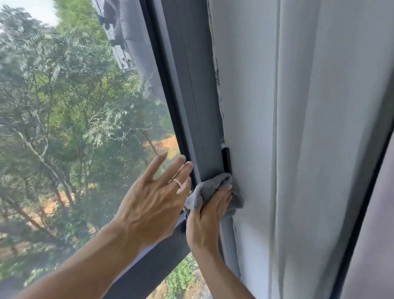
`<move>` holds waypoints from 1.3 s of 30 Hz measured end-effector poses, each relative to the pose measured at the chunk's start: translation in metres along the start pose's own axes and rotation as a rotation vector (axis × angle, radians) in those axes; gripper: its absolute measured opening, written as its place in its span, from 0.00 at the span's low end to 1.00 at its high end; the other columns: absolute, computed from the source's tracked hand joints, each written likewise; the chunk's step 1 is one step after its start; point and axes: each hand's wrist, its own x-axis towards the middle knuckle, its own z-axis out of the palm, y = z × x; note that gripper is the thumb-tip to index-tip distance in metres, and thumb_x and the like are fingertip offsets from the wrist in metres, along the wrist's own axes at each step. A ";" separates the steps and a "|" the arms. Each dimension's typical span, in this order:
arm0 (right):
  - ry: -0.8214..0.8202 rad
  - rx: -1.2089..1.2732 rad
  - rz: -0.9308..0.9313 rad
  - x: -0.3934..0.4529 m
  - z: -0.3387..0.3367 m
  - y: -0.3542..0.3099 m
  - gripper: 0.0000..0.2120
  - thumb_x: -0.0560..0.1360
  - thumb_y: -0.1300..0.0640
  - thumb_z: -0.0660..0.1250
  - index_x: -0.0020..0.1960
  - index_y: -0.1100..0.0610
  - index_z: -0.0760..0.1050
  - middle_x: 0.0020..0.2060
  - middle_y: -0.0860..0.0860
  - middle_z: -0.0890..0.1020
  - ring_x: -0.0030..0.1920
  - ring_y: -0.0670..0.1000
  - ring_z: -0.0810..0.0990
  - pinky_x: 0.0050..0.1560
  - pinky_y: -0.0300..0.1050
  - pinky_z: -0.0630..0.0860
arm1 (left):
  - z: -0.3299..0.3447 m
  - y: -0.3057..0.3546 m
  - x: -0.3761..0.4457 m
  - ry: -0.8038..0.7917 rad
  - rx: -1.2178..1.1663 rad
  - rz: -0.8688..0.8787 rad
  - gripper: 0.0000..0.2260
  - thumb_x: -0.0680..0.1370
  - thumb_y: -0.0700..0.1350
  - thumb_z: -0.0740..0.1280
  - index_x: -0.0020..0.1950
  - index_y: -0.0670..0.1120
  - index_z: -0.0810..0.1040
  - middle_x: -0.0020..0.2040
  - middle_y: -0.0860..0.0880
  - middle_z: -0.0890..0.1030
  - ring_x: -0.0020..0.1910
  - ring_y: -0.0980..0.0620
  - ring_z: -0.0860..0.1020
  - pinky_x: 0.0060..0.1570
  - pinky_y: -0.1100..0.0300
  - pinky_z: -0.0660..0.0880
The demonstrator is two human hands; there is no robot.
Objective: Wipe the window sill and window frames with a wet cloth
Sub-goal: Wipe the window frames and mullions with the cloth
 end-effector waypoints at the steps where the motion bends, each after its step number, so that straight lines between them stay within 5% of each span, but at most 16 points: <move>1: 0.013 -0.022 -0.030 0.004 0.001 -0.006 0.36 0.83 0.47 0.54 0.76 0.53 0.29 0.78 0.51 0.36 0.78 0.49 0.36 0.78 0.51 0.36 | -0.002 -0.001 0.002 -0.001 0.000 -0.009 0.21 0.66 0.45 0.73 0.57 0.38 0.82 0.66 0.37 0.76 0.69 0.39 0.72 0.74 0.41 0.47; 7: -0.024 -0.224 -0.031 0.002 -0.003 0.003 0.35 0.79 0.44 0.48 0.73 0.54 0.27 0.79 0.61 0.41 0.79 0.60 0.41 0.76 0.54 0.36 | -0.007 -0.009 0.004 -0.056 0.063 -0.040 0.22 0.70 0.47 0.66 0.62 0.39 0.80 0.69 0.37 0.73 0.72 0.40 0.68 0.75 0.37 0.47; 11: 0.192 -0.462 -0.268 0.026 -0.004 -0.023 0.37 0.77 0.46 0.51 0.78 0.66 0.50 0.73 0.67 0.63 0.74 0.70 0.60 0.69 0.71 0.54 | -0.011 -0.010 0.004 -0.072 0.065 -0.078 0.28 0.65 0.46 0.74 0.63 0.40 0.79 0.69 0.39 0.73 0.72 0.41 0.68 0.74 0.37 0.50; 17: 0.218 -0.483 -0.449 0.017 -0.007 0.000 0.43 0.78 0.52 0.62 0.79 0.61 0.37 0.75 0.67 0.61 0.75 0.65 0.57 0.71 0.66 0.64 | -0.020 -0.014 0.005 -0.096 0.052 -0.120 0.29 0.63 0.48 0.76 0.63 0.40 0.80 0.70 0.39 0.73 0.73 0.41 0.67 0.74 0.36 0.50; 22: 0.155 -0.376 -0.549 0.052 -0.008 -0.049 0.38 0.79 0.48 0.56 0.79 0.57 0.38 0.78 0.63 0.53 0.79 0.58 0.48 0.78 0.54 0.47 | -0.029 -0.021 0.012 -0.056 0.076 -0.180 0.31 0.64 0.47 0.75 0.65 0.38 0.77 0.71 0.39 0.72 0.73 0.41 0.67 0.74 0.36 0.51; 29: 0.182 -0.490 -0.587 0.049 -0.023 -0.066 0.36 0.78 0.46 0.56 0.78 0.66 0.50 0.71 0.68 0.62 0.72 0.65 0.61 0.72 0.62 0.65 | -0.041 -0.027 0.011 -0.044 0.044 -0.222 0.32 0.62 0.47 0.77 0.64 0.38 0.78 0.70 0.38 0.72 0.72 0.40 0.68 0.74 0.36 0.50; 34: 0.218 -0.407 -0.536 0.046 -0.029 -0.089 0.40 0.76 0.41 0.60 0.79 0.60 0.50 0.70 0.63 0.66 0.67 0.61 0.65 0.69 0.57 0.65 | -0.050 -0.035 0.013 -0.023 0.046 -0.243 0.29 0.62 0.48 0.78 0.61 0.39 0.80 0.68 0.38 0.74 0.71 0.39 0.70 0.73 0.36 0.51; 37: 0.036 -0.255 -0.519 0.043 -0.050 -0.087 0.45 0.71 0.45 0.62 0.80 0.57 0.44 0.74 0.55 0.62 0.69 0.47 0.61 0.70 0.32 0.53 | -0.057 -0.040 0.015 -0.023 0.051 -0.250 0.29 0.62 0.48 0.79 0.60 0.40 0.80 0.68 0.39 0.75 0.70 0.40 0.71 0.73 0.36 0.52; 39: 0.022 -0.137 -0.491 0.049 -0.060 -0.093 0.41 0.72 0.44 0.63 0.78 0.57 0.51 0.71 0.54 0.68 0.66 0.42 0.66 0.60 0.21 0.57 | -0.061 -0.043 0.016 0.002 0.049 -0.264 0.28 0.62 0.48 0.79 0.60 0.40 0.81 0.66 0.39 0.76 0.69 0.40 0.72 0.72 0.36 0.52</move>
